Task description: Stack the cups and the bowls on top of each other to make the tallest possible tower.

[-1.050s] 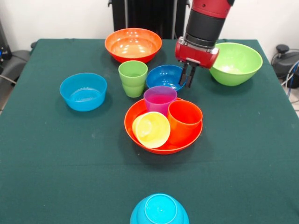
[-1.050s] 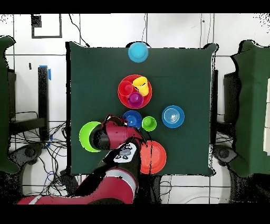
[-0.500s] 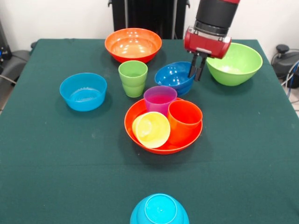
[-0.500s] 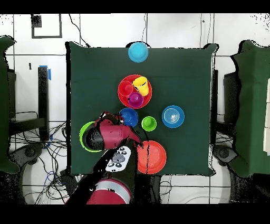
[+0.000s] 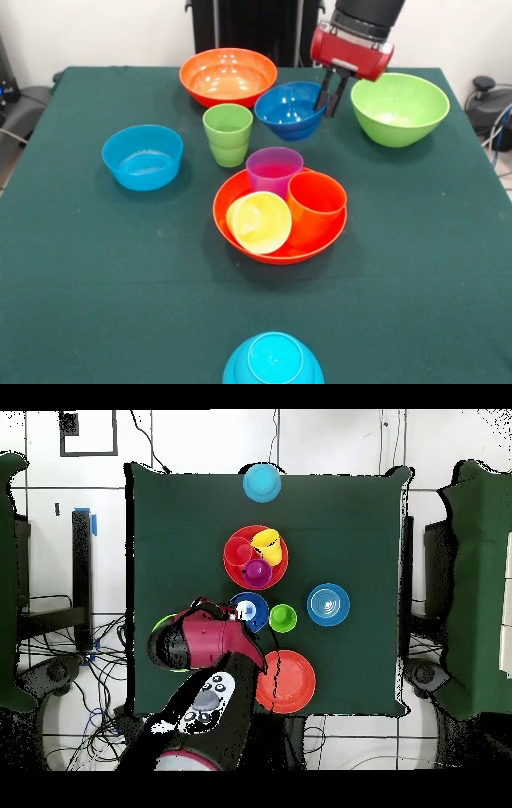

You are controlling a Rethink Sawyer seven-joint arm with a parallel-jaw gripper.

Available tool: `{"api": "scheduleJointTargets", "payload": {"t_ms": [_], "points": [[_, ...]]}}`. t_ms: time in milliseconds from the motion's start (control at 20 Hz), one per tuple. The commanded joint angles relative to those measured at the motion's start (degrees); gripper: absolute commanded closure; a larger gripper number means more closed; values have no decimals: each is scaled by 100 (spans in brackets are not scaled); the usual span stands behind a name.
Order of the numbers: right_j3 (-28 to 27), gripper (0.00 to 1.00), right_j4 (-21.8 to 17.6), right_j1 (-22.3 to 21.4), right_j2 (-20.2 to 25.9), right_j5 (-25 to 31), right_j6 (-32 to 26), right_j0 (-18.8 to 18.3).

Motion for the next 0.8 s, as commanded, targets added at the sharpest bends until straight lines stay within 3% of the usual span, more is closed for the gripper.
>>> {"api": "scheduleJointTargets", "payload": {"t_ms": [50, 350, 800], "points": [[-818, 100, -154, -430, -6, 1499, -24, 66], [-1218, 100, -365, -860, 233, 2498, -600, -204], [-1999, 100, -828, -1066, 346, 2705, -968, -370]]}}
